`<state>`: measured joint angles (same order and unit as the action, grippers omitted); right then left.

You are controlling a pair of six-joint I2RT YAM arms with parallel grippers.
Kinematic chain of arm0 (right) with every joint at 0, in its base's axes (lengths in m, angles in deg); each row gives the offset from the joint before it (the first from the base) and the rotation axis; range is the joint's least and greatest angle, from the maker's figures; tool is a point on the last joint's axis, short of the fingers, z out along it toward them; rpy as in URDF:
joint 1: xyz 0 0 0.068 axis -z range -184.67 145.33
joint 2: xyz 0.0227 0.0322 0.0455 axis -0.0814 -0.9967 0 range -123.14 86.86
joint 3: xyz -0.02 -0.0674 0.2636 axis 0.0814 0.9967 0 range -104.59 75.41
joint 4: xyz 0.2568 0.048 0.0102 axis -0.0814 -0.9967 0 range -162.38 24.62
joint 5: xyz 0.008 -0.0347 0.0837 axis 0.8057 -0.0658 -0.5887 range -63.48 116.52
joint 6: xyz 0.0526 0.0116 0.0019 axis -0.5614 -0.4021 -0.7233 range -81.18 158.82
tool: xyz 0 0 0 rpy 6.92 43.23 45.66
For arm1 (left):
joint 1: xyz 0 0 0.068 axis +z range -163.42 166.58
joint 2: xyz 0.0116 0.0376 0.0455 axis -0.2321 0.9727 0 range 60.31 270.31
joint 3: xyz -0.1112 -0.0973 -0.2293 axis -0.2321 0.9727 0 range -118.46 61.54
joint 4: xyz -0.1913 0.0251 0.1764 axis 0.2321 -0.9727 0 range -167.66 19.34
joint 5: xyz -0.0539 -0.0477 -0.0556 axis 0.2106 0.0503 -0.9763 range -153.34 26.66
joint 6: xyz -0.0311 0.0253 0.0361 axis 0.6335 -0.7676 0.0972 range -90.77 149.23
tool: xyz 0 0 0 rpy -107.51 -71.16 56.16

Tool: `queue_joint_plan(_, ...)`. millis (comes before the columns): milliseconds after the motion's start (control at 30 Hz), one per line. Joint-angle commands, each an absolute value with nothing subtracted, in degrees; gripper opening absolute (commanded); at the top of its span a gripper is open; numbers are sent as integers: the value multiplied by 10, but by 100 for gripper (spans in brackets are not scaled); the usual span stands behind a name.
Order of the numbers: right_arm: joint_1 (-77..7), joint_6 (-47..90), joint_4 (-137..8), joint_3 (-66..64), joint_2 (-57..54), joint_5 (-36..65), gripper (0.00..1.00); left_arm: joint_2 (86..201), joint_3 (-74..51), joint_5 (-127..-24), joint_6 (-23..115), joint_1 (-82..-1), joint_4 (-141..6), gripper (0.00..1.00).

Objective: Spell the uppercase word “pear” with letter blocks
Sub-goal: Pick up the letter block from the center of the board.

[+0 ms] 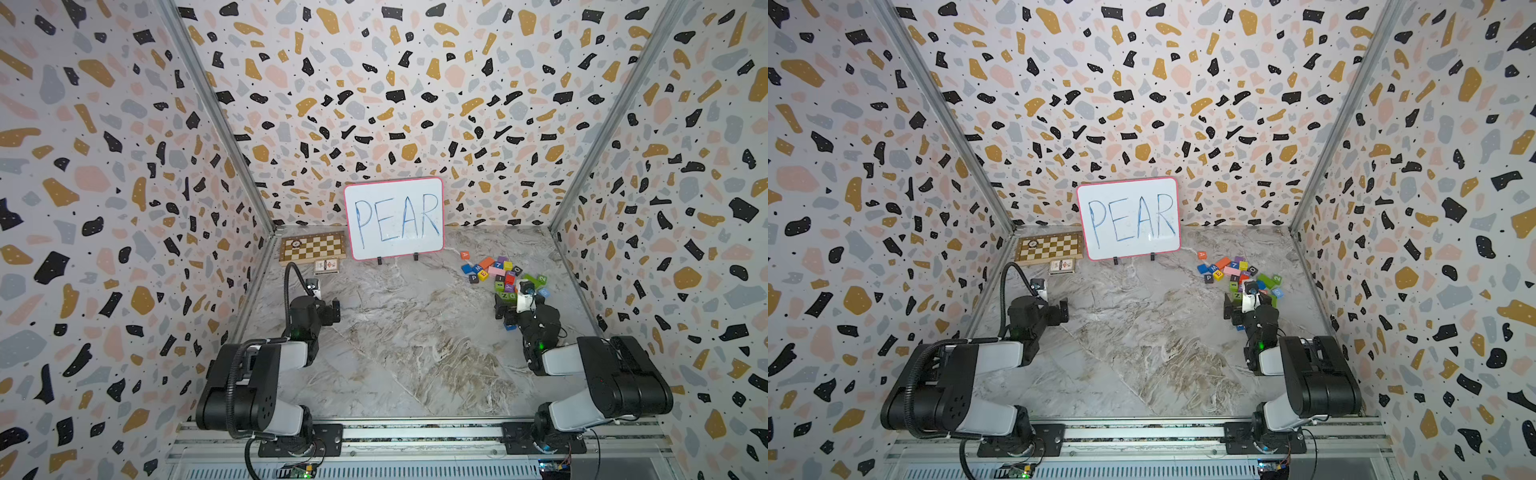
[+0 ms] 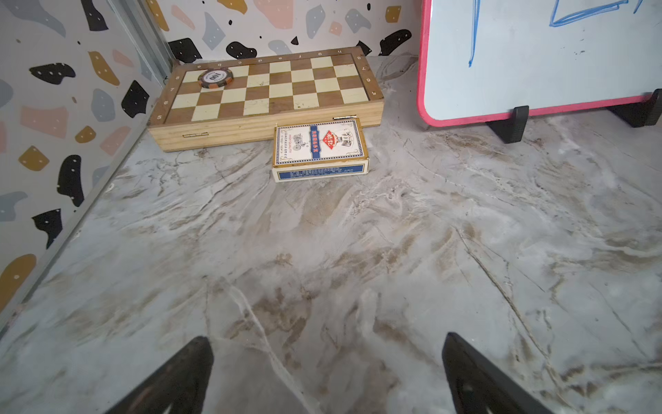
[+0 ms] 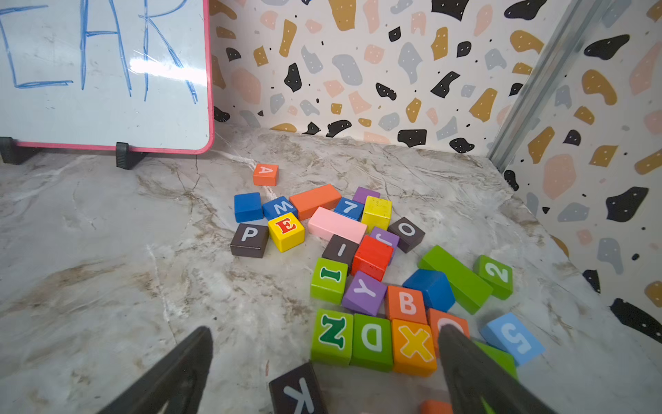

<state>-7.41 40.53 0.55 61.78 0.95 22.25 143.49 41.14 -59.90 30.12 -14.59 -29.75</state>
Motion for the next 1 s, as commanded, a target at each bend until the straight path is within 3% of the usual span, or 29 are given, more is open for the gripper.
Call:
queue_joint_plan(0, -76, 403, -1, 607, 17, 227, 99, 1416, 413, -603, 303, -143, -268, 99)
queue_joint_plan(967, -75, 403, 8, 614, 20, 226, 99, 1413, 417, -604, 303, -143, -264, 99)
